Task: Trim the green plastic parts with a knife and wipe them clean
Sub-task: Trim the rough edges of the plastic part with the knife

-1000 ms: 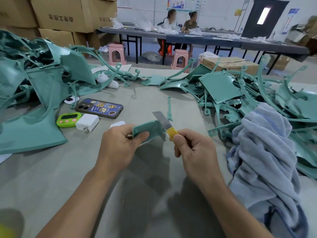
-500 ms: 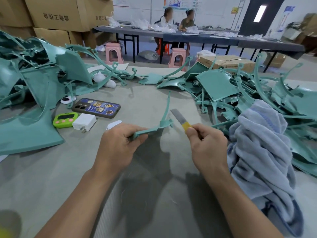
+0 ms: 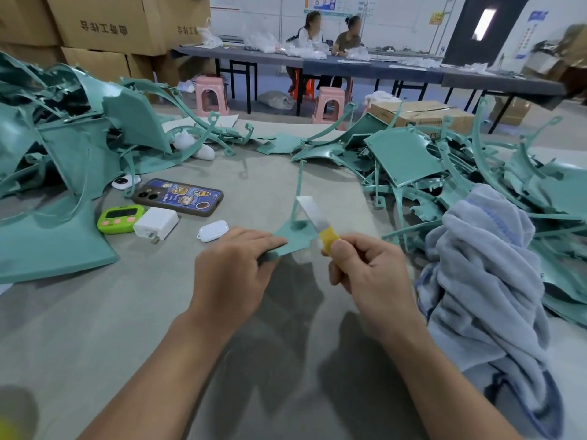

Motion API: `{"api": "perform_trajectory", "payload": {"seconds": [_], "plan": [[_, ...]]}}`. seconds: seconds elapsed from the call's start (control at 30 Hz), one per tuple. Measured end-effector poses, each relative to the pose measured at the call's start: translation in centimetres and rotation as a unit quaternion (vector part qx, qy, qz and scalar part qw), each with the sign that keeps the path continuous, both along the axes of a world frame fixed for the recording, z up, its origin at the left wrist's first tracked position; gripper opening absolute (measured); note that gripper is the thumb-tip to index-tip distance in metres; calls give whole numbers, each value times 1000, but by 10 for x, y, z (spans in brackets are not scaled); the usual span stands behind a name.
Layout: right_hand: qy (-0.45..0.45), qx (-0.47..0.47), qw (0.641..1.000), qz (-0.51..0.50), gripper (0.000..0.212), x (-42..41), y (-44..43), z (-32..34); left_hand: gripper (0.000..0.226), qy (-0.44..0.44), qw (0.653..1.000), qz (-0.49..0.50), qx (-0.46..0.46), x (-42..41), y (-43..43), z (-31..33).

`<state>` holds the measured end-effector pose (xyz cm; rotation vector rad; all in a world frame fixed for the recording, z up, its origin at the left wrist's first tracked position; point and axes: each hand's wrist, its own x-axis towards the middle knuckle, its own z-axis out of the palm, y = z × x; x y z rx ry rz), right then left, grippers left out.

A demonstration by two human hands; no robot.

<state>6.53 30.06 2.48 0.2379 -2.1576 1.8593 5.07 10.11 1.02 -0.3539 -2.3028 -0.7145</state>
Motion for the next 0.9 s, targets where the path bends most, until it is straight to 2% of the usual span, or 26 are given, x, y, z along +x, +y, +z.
{"api": "perform_trajectory", "payload": {"seconds": [0.1,0.2,0.37,0.43,0.5,0.57,0.63,0.7,0.8,0.9], "plan": [[-102,-94,990,27,29,4,-9,2,21,17,1000,-14,-19,1,7,2],[-221,-243,943,54,31,3,-11,8,27,1,998,-49,-33,2,10,2],[-241,-371,895,61,41,-4,0,10,59,-105,990,-93,-22,0,14,2],[-232,-380,893,62,39,-5,3,9,59,-145,986,-86,4,-1,15,1],[-192,-323,925,64,35,-4,5,9,52,-156,986,-54,18,-2,16,-1],[-108,-202,972,44,34,-1,5,10,45,-135,990,-28,24,-3,17,-4],[-14,-81,996,39,30,3,5,11,40,-113,993,-14,40,-6,18,-5],[30,18,999,33,25,6,4,8,36,-97,994,-7,55,-7,16,-6],[1,135,990,-36,26,4,1,-2,26,-80,995,6,63,-6,13,-5],[-4,132,984,-118,32,-2,5,-6,24,-81,993,11,83,-9,11,-4]]}}
